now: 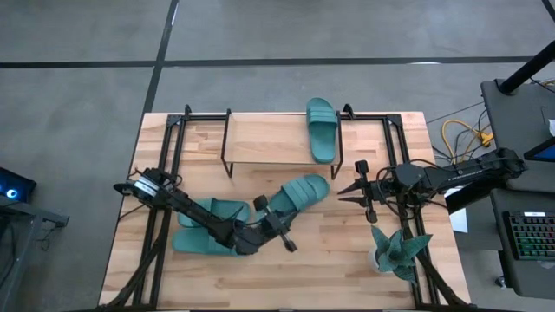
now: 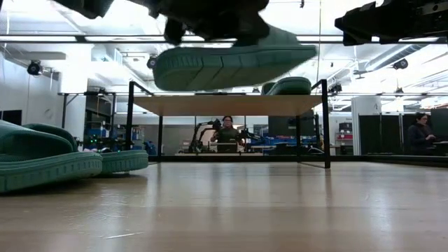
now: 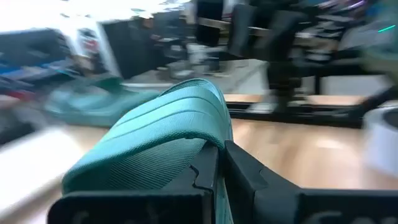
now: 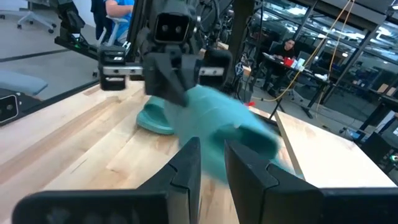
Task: Pick and place slides into the shelf
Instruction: Put the green slides on the shelf
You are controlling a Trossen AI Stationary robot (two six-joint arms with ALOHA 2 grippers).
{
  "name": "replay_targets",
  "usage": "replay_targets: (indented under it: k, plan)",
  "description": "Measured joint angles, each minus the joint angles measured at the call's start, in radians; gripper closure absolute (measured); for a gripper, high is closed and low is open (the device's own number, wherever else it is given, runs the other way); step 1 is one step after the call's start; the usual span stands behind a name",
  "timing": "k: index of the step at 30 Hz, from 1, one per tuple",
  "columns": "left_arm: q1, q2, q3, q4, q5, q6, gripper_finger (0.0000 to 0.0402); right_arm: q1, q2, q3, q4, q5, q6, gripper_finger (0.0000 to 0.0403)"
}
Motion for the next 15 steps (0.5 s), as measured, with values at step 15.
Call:
replay_targets:
  k: [15]
  plan:
    - [0.111, -0.004, 0.152, 0.001, -0.293, 0.364, 0.0401, 0.000, 0.000, 0.000, 0.000, 0.000, 0.000, 0.0339]
